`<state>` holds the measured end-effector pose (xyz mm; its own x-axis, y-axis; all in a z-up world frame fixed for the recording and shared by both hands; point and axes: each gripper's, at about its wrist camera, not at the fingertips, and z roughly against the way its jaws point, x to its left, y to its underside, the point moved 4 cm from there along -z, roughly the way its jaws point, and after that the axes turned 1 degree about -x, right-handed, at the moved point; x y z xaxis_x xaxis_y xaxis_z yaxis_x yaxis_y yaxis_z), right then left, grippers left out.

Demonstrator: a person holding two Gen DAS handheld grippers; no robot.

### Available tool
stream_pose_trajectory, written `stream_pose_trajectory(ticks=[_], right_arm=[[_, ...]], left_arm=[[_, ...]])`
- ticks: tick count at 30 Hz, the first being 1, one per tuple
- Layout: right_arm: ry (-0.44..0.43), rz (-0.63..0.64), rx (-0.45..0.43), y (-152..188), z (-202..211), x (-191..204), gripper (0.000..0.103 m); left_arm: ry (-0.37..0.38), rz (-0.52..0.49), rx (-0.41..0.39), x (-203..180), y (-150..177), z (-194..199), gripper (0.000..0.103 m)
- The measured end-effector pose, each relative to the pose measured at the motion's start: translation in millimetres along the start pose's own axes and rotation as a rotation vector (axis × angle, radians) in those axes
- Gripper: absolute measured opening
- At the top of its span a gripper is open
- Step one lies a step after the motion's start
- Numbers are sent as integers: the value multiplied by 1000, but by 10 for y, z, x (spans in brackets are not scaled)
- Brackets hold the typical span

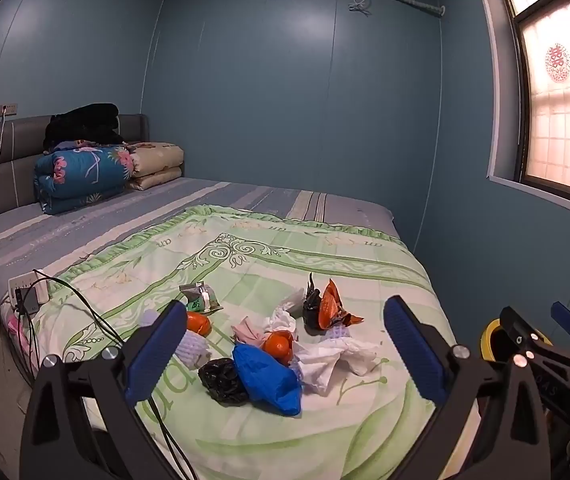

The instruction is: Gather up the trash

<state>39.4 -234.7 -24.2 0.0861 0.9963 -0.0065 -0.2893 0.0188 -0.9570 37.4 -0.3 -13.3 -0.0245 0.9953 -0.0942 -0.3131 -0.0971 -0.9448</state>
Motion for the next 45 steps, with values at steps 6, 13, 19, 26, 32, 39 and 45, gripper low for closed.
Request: stream_pose_trajectory(ticks=[6, 13, 19, 26, 32, 39, 45], right_arm=[[-3, -4, 2, 7, -10, -5, 95], [-4, -2, 5, 39, -12, -8, 95], [-5, -6, 12, 47, -17, 7, 95], [-6, -6, 16, 54, -23, 6, 95], [-6, -7, 17, 57, -26, 5, 95], [-5, -8, 18, 61, -26, 6, 95], [-6, -9, 19, 63, -27, 3, 95]], left_arm=[[-2, 17, 17, 50, 35, -23, 95], [-3, 18, 13, 64, 14, -23, 95], [-5, 18, 14, 52, 10, -17, 95], [-8, 21, 16, 49, 11, -29, 95], [-8, 22, 17, 51, 13, -30, 95], [-7, 25, 19, 55, 26, -31, 95], [-7, 23, 21, 53, 30, -33, 95]])
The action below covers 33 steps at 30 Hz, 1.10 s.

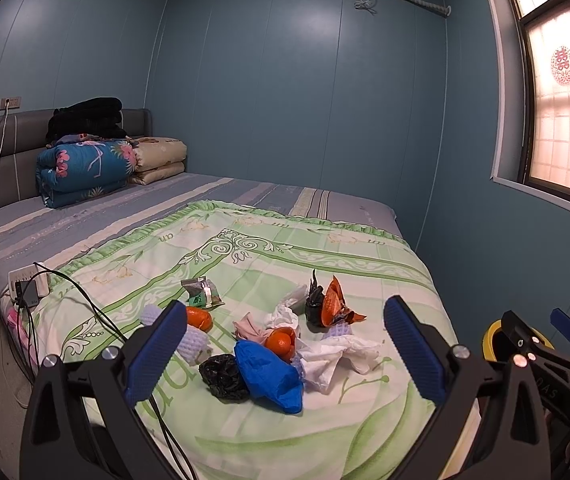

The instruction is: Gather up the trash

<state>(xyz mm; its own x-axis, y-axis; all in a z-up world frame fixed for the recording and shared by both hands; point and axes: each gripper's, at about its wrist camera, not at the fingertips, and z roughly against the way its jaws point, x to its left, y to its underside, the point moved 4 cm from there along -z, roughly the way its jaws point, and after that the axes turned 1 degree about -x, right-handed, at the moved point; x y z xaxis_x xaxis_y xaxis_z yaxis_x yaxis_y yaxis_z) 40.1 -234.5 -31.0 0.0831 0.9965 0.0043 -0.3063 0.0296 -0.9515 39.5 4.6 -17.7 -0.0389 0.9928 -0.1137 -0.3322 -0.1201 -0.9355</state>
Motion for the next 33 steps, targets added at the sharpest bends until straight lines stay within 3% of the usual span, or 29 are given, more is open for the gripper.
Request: stream_pose_trajectory(ticks=[33], right_arm=[[3, -4, 1, 21, 0, -4, 95]], left_arm=[[-2, 10, -1, 18, -1, 7, 95]])
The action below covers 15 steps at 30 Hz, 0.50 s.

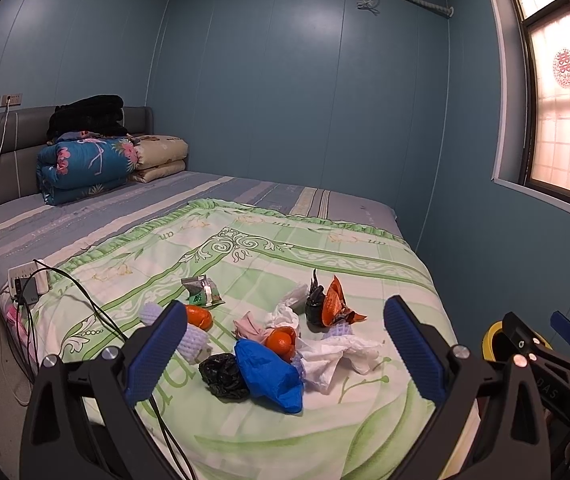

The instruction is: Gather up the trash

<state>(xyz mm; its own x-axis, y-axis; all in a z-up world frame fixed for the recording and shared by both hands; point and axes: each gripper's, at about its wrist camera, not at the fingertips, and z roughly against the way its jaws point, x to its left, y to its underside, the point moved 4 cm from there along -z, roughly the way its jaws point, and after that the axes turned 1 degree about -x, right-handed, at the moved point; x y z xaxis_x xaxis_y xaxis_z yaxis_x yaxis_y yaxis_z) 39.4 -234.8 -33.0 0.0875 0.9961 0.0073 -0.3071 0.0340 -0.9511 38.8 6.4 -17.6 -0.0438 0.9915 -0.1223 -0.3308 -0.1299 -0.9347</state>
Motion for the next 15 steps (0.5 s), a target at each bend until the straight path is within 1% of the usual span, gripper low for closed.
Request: stream_pose_trajectory(ticks=[15], right_arm=[[1, -5, 19, -10, -38, 16, 95]], left_arm=[[19, 7, 31, 48, -9, -53, 95]])
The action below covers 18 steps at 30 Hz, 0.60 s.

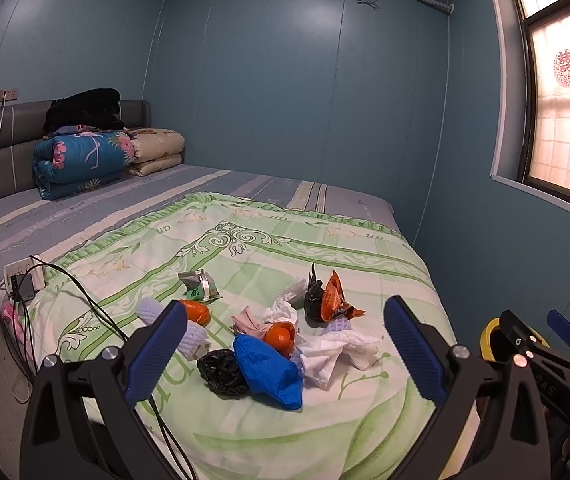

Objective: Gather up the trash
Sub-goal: 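Grasp the lavender foam net with the left tool while the right tool grasps the white tissue bundle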

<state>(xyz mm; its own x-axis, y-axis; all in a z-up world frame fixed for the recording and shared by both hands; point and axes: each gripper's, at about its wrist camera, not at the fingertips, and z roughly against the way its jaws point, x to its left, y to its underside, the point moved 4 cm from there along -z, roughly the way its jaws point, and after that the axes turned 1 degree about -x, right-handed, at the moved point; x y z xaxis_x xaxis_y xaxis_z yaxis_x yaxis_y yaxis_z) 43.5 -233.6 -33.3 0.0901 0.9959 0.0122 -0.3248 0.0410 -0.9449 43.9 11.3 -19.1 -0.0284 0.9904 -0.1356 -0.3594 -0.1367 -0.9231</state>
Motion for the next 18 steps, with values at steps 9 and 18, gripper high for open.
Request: stream_pose_trajectory(ticks=[9, 18], right_arm=[[-32, 18, 34, 33, -206, 18, 95], [-241, 132, 164, 241, -693, 343, 95]], left_arm=[[59, 13, 92, 267, 89, -237, 95], [-55, 26, 184, 902, 252, -634, 95]])
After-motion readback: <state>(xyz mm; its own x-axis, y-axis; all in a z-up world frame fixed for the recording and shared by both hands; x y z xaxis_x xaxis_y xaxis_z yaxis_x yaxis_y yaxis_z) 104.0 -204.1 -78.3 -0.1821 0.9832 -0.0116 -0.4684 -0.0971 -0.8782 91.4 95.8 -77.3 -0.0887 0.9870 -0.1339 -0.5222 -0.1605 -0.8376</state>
